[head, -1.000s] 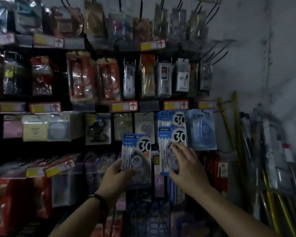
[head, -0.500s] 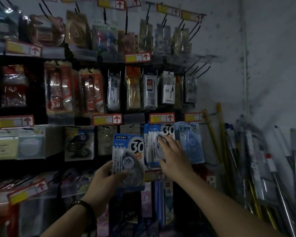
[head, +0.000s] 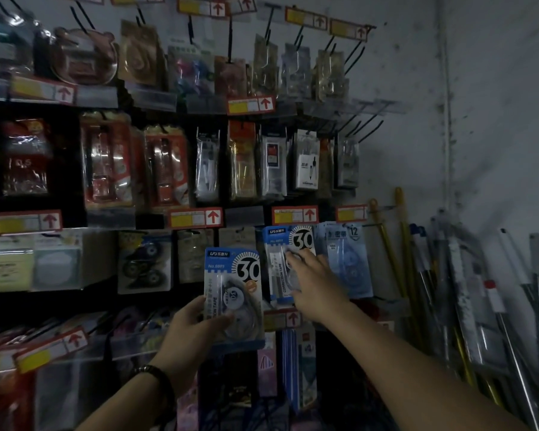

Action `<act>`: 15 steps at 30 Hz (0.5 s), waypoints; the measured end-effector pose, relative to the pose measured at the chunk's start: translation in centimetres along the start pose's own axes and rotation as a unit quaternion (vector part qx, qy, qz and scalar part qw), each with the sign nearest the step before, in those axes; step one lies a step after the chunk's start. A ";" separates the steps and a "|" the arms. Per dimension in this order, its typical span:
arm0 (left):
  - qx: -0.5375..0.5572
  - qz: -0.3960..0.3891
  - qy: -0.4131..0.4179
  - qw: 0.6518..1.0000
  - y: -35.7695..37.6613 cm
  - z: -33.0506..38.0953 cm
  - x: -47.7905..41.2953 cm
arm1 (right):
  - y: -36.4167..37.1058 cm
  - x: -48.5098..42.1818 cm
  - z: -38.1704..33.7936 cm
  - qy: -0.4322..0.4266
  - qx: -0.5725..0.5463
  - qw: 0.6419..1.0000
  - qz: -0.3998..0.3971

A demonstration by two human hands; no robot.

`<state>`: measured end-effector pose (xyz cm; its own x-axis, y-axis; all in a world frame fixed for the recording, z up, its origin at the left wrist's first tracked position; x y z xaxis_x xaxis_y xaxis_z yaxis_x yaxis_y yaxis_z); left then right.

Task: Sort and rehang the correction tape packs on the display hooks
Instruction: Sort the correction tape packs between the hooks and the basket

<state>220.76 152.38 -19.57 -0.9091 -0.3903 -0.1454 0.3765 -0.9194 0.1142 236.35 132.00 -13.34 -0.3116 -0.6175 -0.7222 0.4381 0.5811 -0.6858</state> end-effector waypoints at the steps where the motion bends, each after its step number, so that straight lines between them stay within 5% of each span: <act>1: -0.004 0.003 -0.001 1.000 0.1 0.1 0.2 | 0.2 -0.1 -0.1 0.005 0.010 1.000 0.000; 7: -0.032 0.019 -0.002 0.999 0.6 0.3 0.6 | 0.8 -0.3 -0.6 0.015 0.051 0.999 0.012; 15: -0.029 0.028 0.008 0.999 2.3 1.0 0.8 | -1.0 3.8 -3.7 -0.082 -0.020 0.993 0.082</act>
<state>220.67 149.98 -18.40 -0.8835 -0.4420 -0.1552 0.4371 -0.8970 0.0665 231.60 131.07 -15.75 -0.0960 -0.5894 -0.8021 0.4367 0.6992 -0.5660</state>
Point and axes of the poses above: each hand's wrist, its own x-axis away from the middle knuckle, its own y-axis out of the palm, z = x × y, the point moved 3 cm from there along -x, towards the middle knuckle, and after that the axes turned 14 degrees about -y, right-handed, at the moved point
